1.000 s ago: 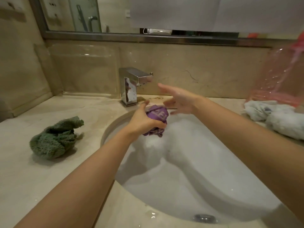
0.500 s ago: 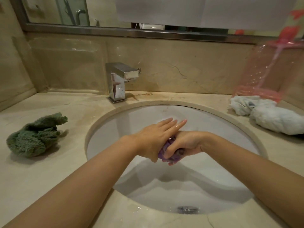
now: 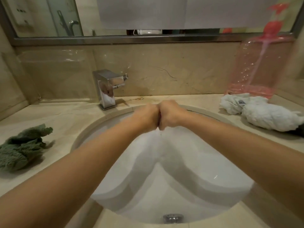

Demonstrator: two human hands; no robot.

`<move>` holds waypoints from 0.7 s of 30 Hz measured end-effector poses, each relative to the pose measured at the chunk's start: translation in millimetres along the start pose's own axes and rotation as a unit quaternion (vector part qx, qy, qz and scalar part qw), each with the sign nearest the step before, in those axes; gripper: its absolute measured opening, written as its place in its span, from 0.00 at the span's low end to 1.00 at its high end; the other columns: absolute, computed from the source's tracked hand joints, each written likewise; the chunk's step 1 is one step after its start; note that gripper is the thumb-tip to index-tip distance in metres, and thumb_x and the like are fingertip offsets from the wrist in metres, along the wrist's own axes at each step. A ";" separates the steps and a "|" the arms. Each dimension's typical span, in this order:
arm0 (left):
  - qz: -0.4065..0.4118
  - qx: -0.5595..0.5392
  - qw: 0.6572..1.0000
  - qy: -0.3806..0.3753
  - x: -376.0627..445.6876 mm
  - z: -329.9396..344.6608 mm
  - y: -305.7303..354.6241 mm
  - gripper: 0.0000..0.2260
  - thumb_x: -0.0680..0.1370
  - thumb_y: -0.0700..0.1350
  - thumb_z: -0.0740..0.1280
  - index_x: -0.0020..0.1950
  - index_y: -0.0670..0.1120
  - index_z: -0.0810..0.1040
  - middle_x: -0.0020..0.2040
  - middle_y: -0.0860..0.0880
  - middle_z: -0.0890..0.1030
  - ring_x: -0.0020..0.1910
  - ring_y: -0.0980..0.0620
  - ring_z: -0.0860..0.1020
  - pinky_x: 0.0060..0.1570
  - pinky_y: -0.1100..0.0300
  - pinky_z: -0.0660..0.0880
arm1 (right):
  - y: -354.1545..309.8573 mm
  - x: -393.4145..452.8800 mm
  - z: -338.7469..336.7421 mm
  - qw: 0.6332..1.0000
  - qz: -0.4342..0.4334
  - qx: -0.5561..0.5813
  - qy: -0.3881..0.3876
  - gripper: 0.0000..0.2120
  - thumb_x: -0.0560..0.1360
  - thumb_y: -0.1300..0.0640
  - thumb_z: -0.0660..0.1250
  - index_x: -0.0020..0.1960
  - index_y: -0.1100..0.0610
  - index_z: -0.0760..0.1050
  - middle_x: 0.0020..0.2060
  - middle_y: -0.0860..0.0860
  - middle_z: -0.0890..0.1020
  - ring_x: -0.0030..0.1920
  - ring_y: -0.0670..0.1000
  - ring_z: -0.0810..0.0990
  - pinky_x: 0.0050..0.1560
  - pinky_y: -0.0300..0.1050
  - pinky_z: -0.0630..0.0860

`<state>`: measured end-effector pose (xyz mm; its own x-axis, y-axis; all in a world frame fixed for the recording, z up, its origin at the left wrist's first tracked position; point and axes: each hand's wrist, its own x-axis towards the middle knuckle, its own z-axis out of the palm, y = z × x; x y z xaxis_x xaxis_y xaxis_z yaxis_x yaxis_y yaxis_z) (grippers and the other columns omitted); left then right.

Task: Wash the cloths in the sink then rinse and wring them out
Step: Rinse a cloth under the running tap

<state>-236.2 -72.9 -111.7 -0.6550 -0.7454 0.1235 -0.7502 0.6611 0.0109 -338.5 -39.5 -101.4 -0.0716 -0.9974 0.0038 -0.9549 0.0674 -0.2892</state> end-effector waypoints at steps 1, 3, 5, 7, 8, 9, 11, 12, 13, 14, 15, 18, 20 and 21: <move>-0.007 0.013 1.000 0.014 12.1 -9.9 2.1 0.10 0.77 0.43 0.66 0.58 0.46 0.77 0.51 0.45 0.80 0.52 0.43 0.80 0.44 0.56 0.72 | 1.8 6.9 -11.3 1.000 -0.005 -0.018 0.024 0.12 0.62 0.61 0.78 0.38 0.58 0.75 0.35 0.55 0.78 0.37 0.54 0.78 0.34 0.41 0.69; -0.022 0.013 0.999 0.043 34.2 -26.2 5.2 0.13 0.76 0.45 0.66 0.61 0.47 0.78 0.56 0.45 0.81 0.55 0.43 0.79 0.47 0.56 0.73 | 6.0 19.1 -28.1 0.996 -0.015 -0.044 0.077 0.11 0.65 0.61 0.75 0.38 0.57 0.72 0.36 0.55 0.77 0.39 0.55 0.78 0.36 0.42 0.67; -0.026 -0.006 0.998 0.057 49.7 -33.9 5.7 0.14 0.75 0.46 0.67 0.60 0.48 0.78 0.56 0.46 0.81 0.56 0.43 0.79 0.47 0.57 0.73 | 11.2 28.1 -32.9 0.990 -0.024 -0.057 0.130 0.08 0.68 0.61 0.72 0.40 0.56 0.72 0.40 0.57 0.78 0.43 0.55 0.78 0.39 0.43 0.66; -0.027 -0.023 0.998 0.050 59.8 -33.6 5.1 0.12 0.74 0.45 0.67 0.57 0.46 0.80 0.54 0.46 0.82 0.55 0.44 0.79 0.44 0.58 0.71 | 17.5 35.5 -29.5 0.983 -0.030 -0.050 0.174 0.04 0.72 0.62 0.67 0.47 0.60 0.76 0.47 0.59 0.81 0.49 0.58 0.80 0.41 0.44 0.67; -0.032 -0.023 0.998 0.040 64.2 -32.3 4.9 0.10 0.74 0.43 0.67 0.55 0.46 0.80 0.53 0.45 0.82 0.54 0.44 0.79 0.43 0.59 0.71 | 20.7 39.0 -26.9 0.980 -0.026 -0.050 0.188 0.07 0.73 0.63 0.65 0.51 0.61 0.78 0.49 0.58 0.81 0.51 0.59 0.80 0.41 0.44 0.67; -0.032 -0.018 0.999 0.029 68.8 -30.2 4.5 0.08 0.74 0.43 0.67 0.51 0.46 0.81 0.50 0.46 0.82 0.53 0.45 0.80 0.43 0.59 0.71 | 24.5 42.2 -24.4 0.977 -0.032 -0.061 0.201 0.09 0.74 0.63 0.65 0.53 0.60 0.78 0.51 0.58 0.81 0.52 0.60 0.80 0.41 0.44 0.67; -0.041 -0.025 0.999 -0.002 78.1 -25.6 3.0 0.02 0.72 0.41 0.66 0.41 0.46 0.78 0.41 0.48 0.81 0.45 0.47 0.80 0.40 0.60 0.72 | 32.8 47.0 -19.5 0.969 -0.064 -0.098 0.218 0.12 0.74 0.60 0.65 0.56 0.58 0.77 0.53 0.58 0.82 0.52 0.60 0.80 0.41 0.44 0.66; -0.049 -0.046 0.998 -0.021 82.1 -23.4 1.7 0.03 0.70 0.40 0.66 0.36 0.46 0.76 0.35 0.49 0.78 0.38 0.49 0.79 0.36 0.61 0.72 | 36.8 48.8 -18.0 0.968 -0.073 -0.099 0.221 0.12 0.73 0.58 0.66 0.56 0.58 0.77 0.52 0.58 0.81 0.52 0.61 0.79 0.41 0.45 0.65; -0.056 -0.076 0.995 -0.043 84.9 -21.5 1.4 0.06 0.69 0.38 0.66 0.33 0.45 0.74 0.30 0.49 0.75 0.31 0.49 0.75 0.31 0.61 0.70 | 41.3 50.0 -16.3 0.967 -0.081 -0.092 0.221 0.12 0.73 0.57 0.67 0.56 0.58 0.77 0.52 0.58 0.81 0.52 0.60 0.79 0.40 0.45 0.65; -0.062 -0.109 0.990 -0.065 85.3 -20.7 1.6 0.07 0.67 0.36 0.65 0.30 0.44 0.72 0.27 0.48 0.73 0.26 0.49 0.71 0.27 0.62 0.67 | 46.6 50.4 -14.9 0.967 -0.089 -0.095 0.221 0.12 0.73 0.56 0.68 0.55 0.59 0.76 0.51 0.57 0.81 0.51 0.60 0.79 0.40 0.45 0.65; -0.062 -0.140 0.984 -0.086 85.1 -19.6 1.5 0.07 0.66 0.35 0.64 0.29 0.43 0.70 0.25 0.47 0.70 0.24 0.49 0.68 0.25 0.62 0.64 | 51.0 50.6 -12.6 0.962 -0.103 -0.115 0.224 0.13 0.74 0.55 0.68 0.56 0.59 0.76 0.51 0.57 0.81 0.50 0.60 0.79 0.40 0.46 0.65; -0.048 -0.215 0.965 -0.143 80.4 -19.0 4.0 0.12 0.67 0.32 0.63 0.28 0.44 0.65 0.24 0.48 0.65 0.22 0.52 0.61 0.23 0.64 0.56 | 59.4 47.6 -5.9 0.929 -0.186 -0.151 0.282 0.10 0.68 0.62 0.73 0.48 0.63 0.77 0.41 0.58 0.82 0.39 0.60 0.80 0.33 0.44 0.64; -0.049 -0.249 0.948 -0.191 76.6 -20.9 4.9 0.15 0.70 0.30 0.62 0.29 0.46 0.63 0.23 0.51 0.64 0.22 0.54 0.59 0.22 0.64 0.55 | 64.2 43.2 -2.0 0.913 -0.232 -0.144 0.304 0.12 0.57 0.70 0.77 0.36 0.63 0.75 0.28 0.57 0.78 0.25 0.58 0.75 0.27 0.39 0.60; -0.049 -0.260 0.940 -0.215 76.3 -22.0 5.1 0.15 0.71 0.30 0.62 0.30 0.46 0.64 0.23 0.51 0.64 0.22 0.55 0.59 0.22 0.65 0.55 | 68.4 42.6 -0.9 0.906 -0.247 -0.144 0.313 0.14 0.55 0.71 0.76 0.33 0.63 0.74 0.26 0.57 0.76 0.22 0.57 0.73 0.26 0.37 0.59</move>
<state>-288.0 -124.5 -80.4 -0.6450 -0.6964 -0.3147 -0.7363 0.4563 0.4996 -407.1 -77.4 -120.2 0.3216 -0.7048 0.6323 -0.9440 -0.2903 0.1565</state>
